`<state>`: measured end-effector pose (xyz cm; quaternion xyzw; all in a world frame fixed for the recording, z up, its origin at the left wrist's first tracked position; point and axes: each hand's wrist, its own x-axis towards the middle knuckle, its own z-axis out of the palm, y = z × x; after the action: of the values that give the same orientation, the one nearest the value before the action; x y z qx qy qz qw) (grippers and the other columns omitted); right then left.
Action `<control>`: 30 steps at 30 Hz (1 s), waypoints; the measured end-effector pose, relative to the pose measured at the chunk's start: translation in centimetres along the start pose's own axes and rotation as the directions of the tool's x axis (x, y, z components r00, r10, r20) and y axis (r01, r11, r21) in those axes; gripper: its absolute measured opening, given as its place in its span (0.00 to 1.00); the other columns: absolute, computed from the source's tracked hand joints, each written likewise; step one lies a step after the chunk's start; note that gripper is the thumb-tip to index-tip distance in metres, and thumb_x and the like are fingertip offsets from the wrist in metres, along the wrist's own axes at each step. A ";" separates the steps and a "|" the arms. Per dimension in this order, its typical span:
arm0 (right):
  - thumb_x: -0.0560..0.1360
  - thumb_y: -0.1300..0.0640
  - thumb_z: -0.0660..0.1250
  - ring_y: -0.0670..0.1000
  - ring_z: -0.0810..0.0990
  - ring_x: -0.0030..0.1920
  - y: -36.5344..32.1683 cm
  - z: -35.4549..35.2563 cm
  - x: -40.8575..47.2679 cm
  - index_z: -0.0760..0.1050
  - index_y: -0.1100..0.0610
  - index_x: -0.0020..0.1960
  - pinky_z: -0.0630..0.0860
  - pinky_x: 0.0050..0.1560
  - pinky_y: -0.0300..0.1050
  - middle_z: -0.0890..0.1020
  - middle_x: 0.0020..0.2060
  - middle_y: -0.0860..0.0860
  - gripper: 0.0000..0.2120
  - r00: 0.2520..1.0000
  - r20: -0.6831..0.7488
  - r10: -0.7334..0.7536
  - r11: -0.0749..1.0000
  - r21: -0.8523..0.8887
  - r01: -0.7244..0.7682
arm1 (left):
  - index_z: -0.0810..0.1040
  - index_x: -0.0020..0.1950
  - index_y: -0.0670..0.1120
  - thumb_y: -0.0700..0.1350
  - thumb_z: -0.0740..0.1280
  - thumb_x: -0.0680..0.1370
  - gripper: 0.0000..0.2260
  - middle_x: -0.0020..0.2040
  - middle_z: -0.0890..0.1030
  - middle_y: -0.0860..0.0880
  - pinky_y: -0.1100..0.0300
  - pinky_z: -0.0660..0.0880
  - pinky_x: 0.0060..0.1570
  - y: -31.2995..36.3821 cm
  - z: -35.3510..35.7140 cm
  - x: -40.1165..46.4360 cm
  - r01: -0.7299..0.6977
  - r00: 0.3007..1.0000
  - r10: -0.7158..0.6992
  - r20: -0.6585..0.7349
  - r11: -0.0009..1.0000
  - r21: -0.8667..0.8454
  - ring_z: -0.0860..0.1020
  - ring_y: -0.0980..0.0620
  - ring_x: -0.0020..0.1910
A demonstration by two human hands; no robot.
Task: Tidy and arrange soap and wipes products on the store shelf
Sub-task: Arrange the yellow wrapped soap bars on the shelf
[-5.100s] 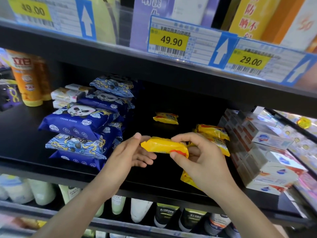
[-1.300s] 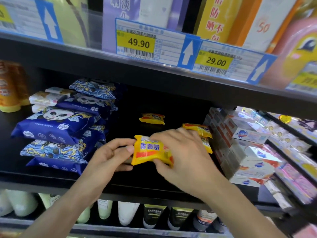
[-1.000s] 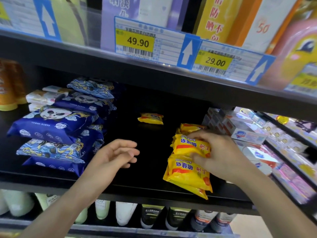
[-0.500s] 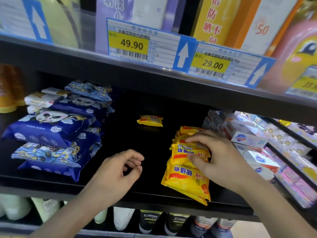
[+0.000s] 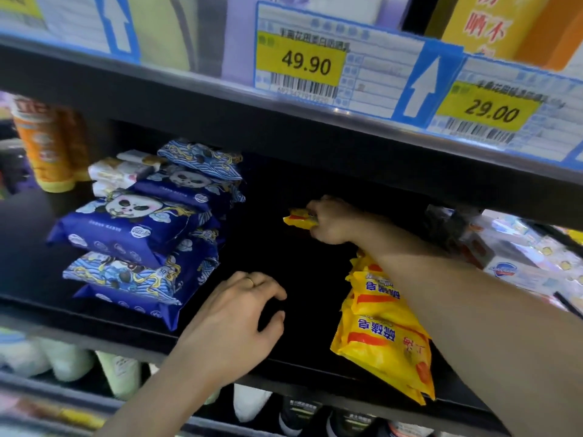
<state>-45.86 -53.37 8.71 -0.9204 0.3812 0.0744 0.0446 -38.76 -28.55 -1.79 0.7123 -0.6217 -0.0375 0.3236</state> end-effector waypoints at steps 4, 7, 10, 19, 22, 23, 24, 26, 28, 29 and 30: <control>0.81 0.60 0.64 0.60 0.64 0.77 -0.7 1.1 3.0 0.54 0.49 0.83 0.68 0.70 0.49 0.60 0.81 0.56 0.34 0.988 0.123 0.091 0.995 -0.060 -0.084 | 0.77 0.63 0.60 0.62 0.57 0.77 0.19 0.60 0.76 0.65 0.59 0.71 0.68 0.0 0.1 0.0 0.033 0.999 -0.033 -0.012 0.999 -0.014 0.70 0.62 0.64; 0.80 0.61 0.67 0.59 0.67 0.76 -0.9 1.3 4.0 0.56 0.50 0.83 0.70 0.68 0.49 0.64 0.79 0.56 0.35 0.989 0.108 0.102 0.994 -0.041 -0.098 | 0.77 0.62 0.59 0.60 0.58 0.77 0.17 0.59 0.76 0.65 0.59 0.71 0.67 -0.2 0.0 0.1 0.052 0.998 -0.053 -0.020 0.998 -0.039 0.70 0.62 0.64; 0.76 0.60 0.72 0.57 0.75 0.65 -0.8 1.1 3.7 0.62 0.49 0.79 0.75 0.58 0.49 0.72 0.71 0.55 0.35 0.991 0.068 0.113 0.993 0.022 -0.115 | 0.78 0.61 0.58 0.59 0.61 0.79 0.14 0.58 0.76 0.64 0.60 0.71 0.67 -0.1 0.0 0.1 0.056 0.998 -0.058 -0.040 0.997 -0.061 0.70 0.63 0.63; 0.75 0.58 0.74 0.53 0.72 0.66 -2.3 -0.3 -5.8 0.67 0.41 0.72 0.70 0.58 0.44 0.75 0.65 0.49 0.31 0.978 -0.207 -0.004 0.983 0.179 0.042 | 0.77 0.62 0.60 0.59 0.61 0.82 0.12 0.55 0.78 0.65 0.66 0.71 0.57 -0.1 0.0 0.1 0.099 0.985 -0.121 -0.119 0.979 -0.179 0.73 0.65 0.59; 0.75 0.54 0.73 0.52 0.64 0.72 -2.3 0.2 -11.5 0.67 0.38 0.72 0.66 0.64 0.46 0.73 0.68 0.44 0.30 0.943 -0.331 -0.030 0.977 0.192 0.098 | 0.78 0.59 0.60 0.64 0.57 0.82 0.15 0.53 0.82 0.65 0.65 0.73 0.54 0.0 -0.3 0.1 0.139 0.976 -0.186 -0.114 0.933 -0.331 0.78 0.66 0.55; 0.75 0.54 0.74 0.52 0.64 0.72 -2.4 0.6 -13.3 0.68 0.38 0.71 0.66 0.67 0.47 0.74 0.67 0.43 0.30 0.931 -0.362 -0.044 0.975 0.187 0.119 | 0.80 0.58 0.60 0.66 0.55 0.82 0.18 0.52 0.83 0.64 0.63 0.74 0.55 0.3 -0.6 0.3 0.173 0.965 -0.239 -0.107 0.888 -0.427 0.79 0.66 0.54; 0.74 0.53 0.74 0.52 0.64 0.71 -2.4 1.2 -14.7 0.68 0.38 0.71 0.67 0.68 0.47 0.74 0.66 0.43 0.30 0.916 -0.397 -0.063 0.972 0.185 0.147 | 0.81 0.57 0.59 0.69 0.54 0.82 0.22 0.51 0.84 0.63 0.59 0.75 0.56 0.7 -0.8 0.6 0.207 0.949 -0.302 -0.095 0.818 -0.537 0.81 0.64 0.53; 0.74 0.55 0.74 0.51 0.66 0.66 -2.5 2.7 -16.7 0.70 0.39 0.72 0.68 0.67 0.46 0.75 0.63 0.42 0.30 0.885 -0.455 -0.101 0.967 0.166 0.195 | 0.82 0.58 0.56 0.73 0.53 0.80 0.28 0.52 0.87 0.57 0.54 0.77 0.57 1.4 -1.5 1.4 0.281 0.916 -0.401 -0.006 0.653 -0.703 0.84 0.57 0.51; 0.73 0.56 0.73 0.50 0.67 0.61 -2.3 4.1 -18.1 0.71 0.41 0.73 0.67 0.63 0.43 0.76 0.61 0.41 0.30 0.853 -0.504 -0.134 0.965 0.129 0.228 | 0.82 0.59 0.55 0.75 0.59 0.76 0.29 0.52 0.88 0.52 0.53 0.81 0.54 2.6 -2.1 1.9 0.316 0.917 -0.388 0.096 0.556 -0.769 0.87 0.52 0.49; 0.74 0.56 0.73 0.49 0.66 0.60 -2.3 4.6 -18.6 0.71 0.41 0.73 0.67 0.61 0.42 0.76 0.62 0.40 0.30 0.843 -0.518 -0.147 0.961 0.126 0.246 | 0.83 0.58 0.54 0.73 0.64 0.75 0.27 0.51 0.88 0.51 0.53 0.82 0.52 3.3 -2.2 1.9 0.324 0.924 -0.359 0.131 0.556 -0.765 0.87 0.51 0.48; 0.74 0.56 0.73 0.48 0.66 0.59 -2.3 4.9 -19.1 0.71 0.41 0.73 0.65 0.59 0.40 0.76 0.62 0.38 0.30 0.829 -0.536 -0.161 0.955 0.129 0.268 | 0.83 0.58 0.53 0.69 0.68 0.74 0.23 0.50 0.88 0.52 0.54 0.83 0.50 4.0 -2.2 1.8 0.330 0.930 -0.335 0.153 0.571 -0.752 0.87 0.51 0.46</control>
<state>-58.07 -37.82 7.20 -0.9339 0.2781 -0.2210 0.0396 -40.73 -29.35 2.62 0.6107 -0.4006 -0.3552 0.5835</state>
